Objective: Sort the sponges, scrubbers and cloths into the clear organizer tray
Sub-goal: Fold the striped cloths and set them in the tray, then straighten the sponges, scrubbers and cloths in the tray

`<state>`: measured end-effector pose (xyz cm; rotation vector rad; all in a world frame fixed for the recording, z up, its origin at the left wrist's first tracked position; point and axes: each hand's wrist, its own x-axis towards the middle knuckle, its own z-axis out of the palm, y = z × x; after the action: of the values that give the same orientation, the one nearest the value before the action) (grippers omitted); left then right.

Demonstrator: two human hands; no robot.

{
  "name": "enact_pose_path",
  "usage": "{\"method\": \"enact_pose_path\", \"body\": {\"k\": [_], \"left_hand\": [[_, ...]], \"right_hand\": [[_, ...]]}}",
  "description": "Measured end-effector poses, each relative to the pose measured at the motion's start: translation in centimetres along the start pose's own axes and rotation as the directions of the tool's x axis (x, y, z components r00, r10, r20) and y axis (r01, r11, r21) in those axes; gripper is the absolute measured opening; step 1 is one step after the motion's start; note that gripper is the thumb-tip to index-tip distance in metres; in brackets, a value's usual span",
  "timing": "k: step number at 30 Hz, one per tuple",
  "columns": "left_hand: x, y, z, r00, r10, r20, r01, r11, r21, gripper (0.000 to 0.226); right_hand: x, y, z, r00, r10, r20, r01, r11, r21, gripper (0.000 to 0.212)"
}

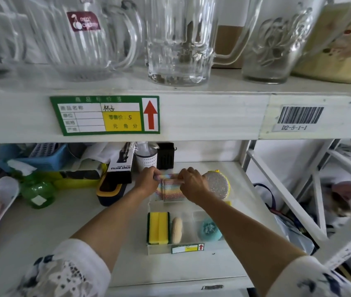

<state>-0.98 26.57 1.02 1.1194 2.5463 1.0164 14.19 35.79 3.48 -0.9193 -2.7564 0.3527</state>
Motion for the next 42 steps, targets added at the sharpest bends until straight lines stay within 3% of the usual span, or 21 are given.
{"method": "enact_pose_path", "body": {"k": [4, 9, 16, 20, 23, 29, 32, 35, 42], "left_hand": [[0.0, 0.0, 0.3, 0.998, 0.052, -0.021, -0.05, 0.993, 0.111, 0.029], [-0.2, -0.6, -0.2, 0.997, 0.075, -0.024, -0.073, 0.994, 0.078, 0.037], [-3.5, 0.0, -1.7, 0.974, 0.213, -0.073, -0.219, 0.973, -0.079, 0.031], [-7.3, -0.7, -2.9, 0.972, 0.234, 0.036, -0.222, 0.954, -0.203, 0.033], [-9.8, -2.2, -4.1, 0.965, 0.199, 0.168, -0.152, 0.954, -0.259, 0.042], [-13.6, -4.3, -6.2, 0.913, 0.152, 0.38, -0.078, 0.976, -0.204, 0.087], [-15.0, -3.7, -5.8, 0.883, 0.162, 0.441, -0.137, 0.987, -0.088, 0.1], [-15.8, -3.1, -4.7, 0.902, 0.197, 0.385, -0.212, 0.977, -0.004, 0.095], [-14.8, -2.2, -4.7, 0.925, 0.181, 0.334, -0.18, 0.983, -0.032, 0.084]], "right_hand": [[0.0, 0.0, 0.3, 0.999, -0.029, -0.027, 0.026, 0.991, -0.132, 0.037], [-0.3, 0.2, 0.5, 0.993, -0.075, -0.086, 0.06, 0.984, -0.168, 0.037], [-3.4, 0.4, 2.2, 0.94, -0.209, -0.269, 0.231, 0.972, 0.053, 0.029], [-6.3, 0.2, 3.2, 0.915, -0.273, -0.297, 0.347, 0.907, 0.237, 0.031], [-8.6, 0.0, 3.0, 0.903, -0.362, -0.232, 0.417, 0.868, 0.271, 0.048], [-10.8, 0.2, 3.3, 0.885, -0.465, 0.03, 0.46, 0.881, 0.109, 0.096], [-10.9, -0.2, 3.5, 0.876, -0.479, 0.056, 0.476, 0.878, 0.06, 0.093], [-10.8, -0.6, 3.3, 0.897, -0.44, 0.05, 0.433, 0.895, 0.109, 0.088], [-9.8, -0.5, 3.0, 0.926, -0.366, 0.091, 0.334, 0.907, 0.255, 0.08]]}}
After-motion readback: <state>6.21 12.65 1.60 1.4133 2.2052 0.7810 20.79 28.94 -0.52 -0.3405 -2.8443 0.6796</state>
